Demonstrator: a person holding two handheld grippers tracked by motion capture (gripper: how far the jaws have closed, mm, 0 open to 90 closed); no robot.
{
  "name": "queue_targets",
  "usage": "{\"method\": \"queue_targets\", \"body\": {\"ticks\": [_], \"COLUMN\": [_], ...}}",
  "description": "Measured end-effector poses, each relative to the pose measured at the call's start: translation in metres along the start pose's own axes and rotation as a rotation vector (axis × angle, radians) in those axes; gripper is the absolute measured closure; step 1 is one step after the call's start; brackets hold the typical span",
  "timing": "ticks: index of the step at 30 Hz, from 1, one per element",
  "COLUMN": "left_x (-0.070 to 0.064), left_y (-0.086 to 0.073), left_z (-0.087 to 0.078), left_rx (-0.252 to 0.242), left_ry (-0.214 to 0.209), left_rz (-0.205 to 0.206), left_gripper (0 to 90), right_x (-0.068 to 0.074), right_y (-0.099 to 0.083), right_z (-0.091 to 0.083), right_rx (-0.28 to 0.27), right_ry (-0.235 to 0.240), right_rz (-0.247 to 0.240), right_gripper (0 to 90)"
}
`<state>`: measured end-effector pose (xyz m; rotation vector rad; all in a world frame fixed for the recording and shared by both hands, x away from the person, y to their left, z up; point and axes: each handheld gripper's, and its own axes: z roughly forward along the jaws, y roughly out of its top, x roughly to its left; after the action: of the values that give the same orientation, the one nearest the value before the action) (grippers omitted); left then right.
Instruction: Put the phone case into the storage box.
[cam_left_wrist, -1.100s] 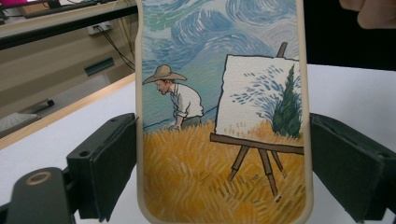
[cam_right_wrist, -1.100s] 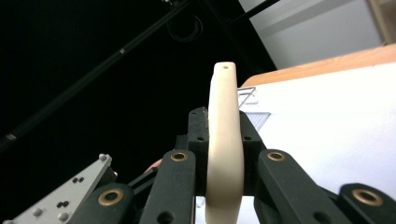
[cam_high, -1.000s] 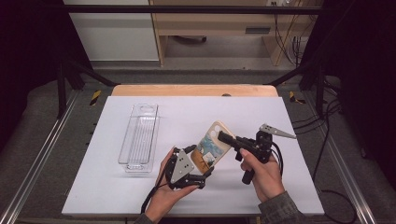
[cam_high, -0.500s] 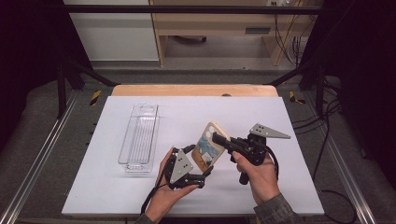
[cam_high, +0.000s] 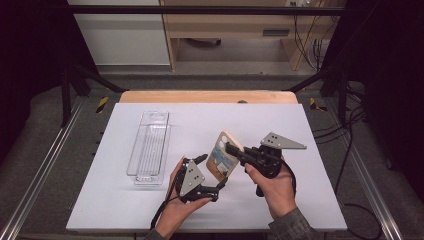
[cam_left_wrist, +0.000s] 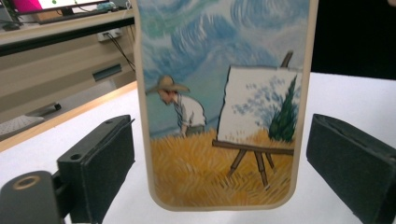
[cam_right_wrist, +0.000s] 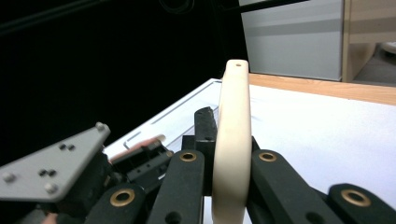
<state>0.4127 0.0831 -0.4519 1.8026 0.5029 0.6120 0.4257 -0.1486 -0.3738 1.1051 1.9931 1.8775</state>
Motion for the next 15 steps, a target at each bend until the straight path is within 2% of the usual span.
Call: {"method": "queue_targets", "body": {"ticks": [8,15], "left_x": [0.000,0.001], "left_y": [0.004,0.005], "left_z": [-0.002,-0.003], "left_rx": [-0.031,-0.039], "left_ry": [-0.019,-0.010], "left_rz": [-0.019,-0.021], "left_gripper": [3.6,3.3], "right_x": [0.006,0.014], "right_y": [-0.006,-0.013], "right_z": [0.008,0.018], "right_rx": [0.044,0.084], "right_ry": [-0.023,-0.029], "right_rz": [-0.052,-0.093], "right_gripper": [86.2,86.1]}}
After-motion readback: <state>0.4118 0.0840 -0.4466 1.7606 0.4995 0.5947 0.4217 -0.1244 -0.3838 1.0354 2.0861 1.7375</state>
